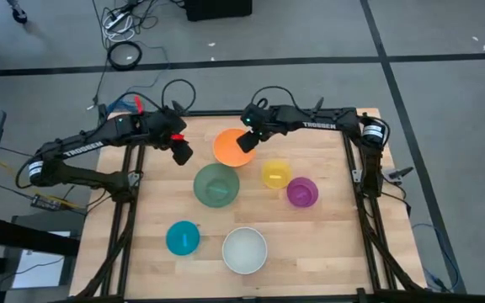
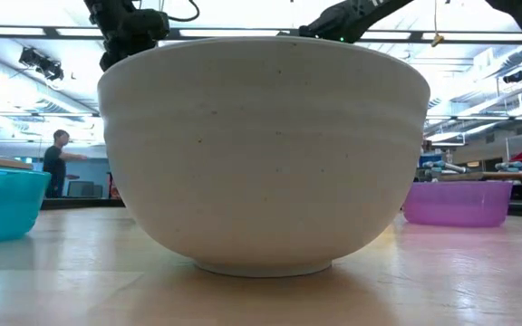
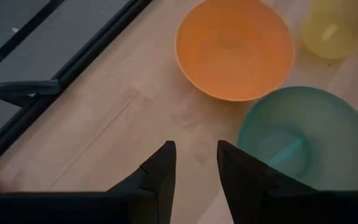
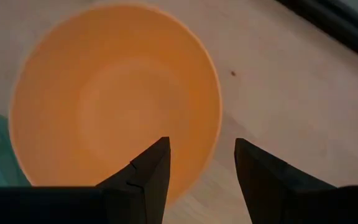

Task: Nest bowls inside each other
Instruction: Stack the orange bowl on top of the green bowl

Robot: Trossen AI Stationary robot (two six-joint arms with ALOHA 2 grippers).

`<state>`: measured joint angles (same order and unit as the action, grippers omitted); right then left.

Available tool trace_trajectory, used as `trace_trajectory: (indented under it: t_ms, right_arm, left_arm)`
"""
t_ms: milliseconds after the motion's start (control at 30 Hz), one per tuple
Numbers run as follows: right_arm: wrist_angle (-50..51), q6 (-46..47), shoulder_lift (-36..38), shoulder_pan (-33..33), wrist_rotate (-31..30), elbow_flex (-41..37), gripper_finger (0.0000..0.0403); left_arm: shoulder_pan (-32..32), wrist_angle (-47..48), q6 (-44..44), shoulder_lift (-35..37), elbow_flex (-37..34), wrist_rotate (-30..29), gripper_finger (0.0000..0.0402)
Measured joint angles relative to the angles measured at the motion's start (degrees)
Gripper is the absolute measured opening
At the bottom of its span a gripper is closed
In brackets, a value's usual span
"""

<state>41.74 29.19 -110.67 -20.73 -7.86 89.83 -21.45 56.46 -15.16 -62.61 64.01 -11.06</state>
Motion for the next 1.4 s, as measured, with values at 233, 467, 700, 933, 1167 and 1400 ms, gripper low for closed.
trace_trajectory:
  t_ms: [233,467,700,933,1167,1400]
  right_arm:
    - [-1.9,0.7,-1.6,0.0,-0.4,-2.0,0.0166]
    - [-5.9,0.6,-6.9,0.0,-0.4,-2.2,0.0166]
    - [-7.9,-0.9,-8.6,-0.6,0.1,-2.2,0.0110]
    - [-8.6,-6.3,-4.8,-1.8,-1.5,-2.1,0.0005]
    - [-9.1,-8.9,6.6,-3.7,1.0,-2.0,0.0001]
    - [-12.1,-8.5,11.0,5.1,9.7,-2.0,0.0001]
  left_arm:
    - [-1.2,0.1,1.4,0.0,0.0,0.0,0.0127]
    - [-1.4,-0.3,1.8,0.0,-0.1,-1.9,0.0127]
    - [-1.4,-0.4,1.9,0.0,-0.1,-4.1,0.0127]
    - [-1.4,-0.4,3.0,0.0,-0.1,-5.0,0.0127]
    - [-1.4,-0.3,3.0,0.1,-0.1,-5.0,0.0127]
    - [-1.4,-3.4,2.8,0.5,-0.1,-4.3,0.0127]
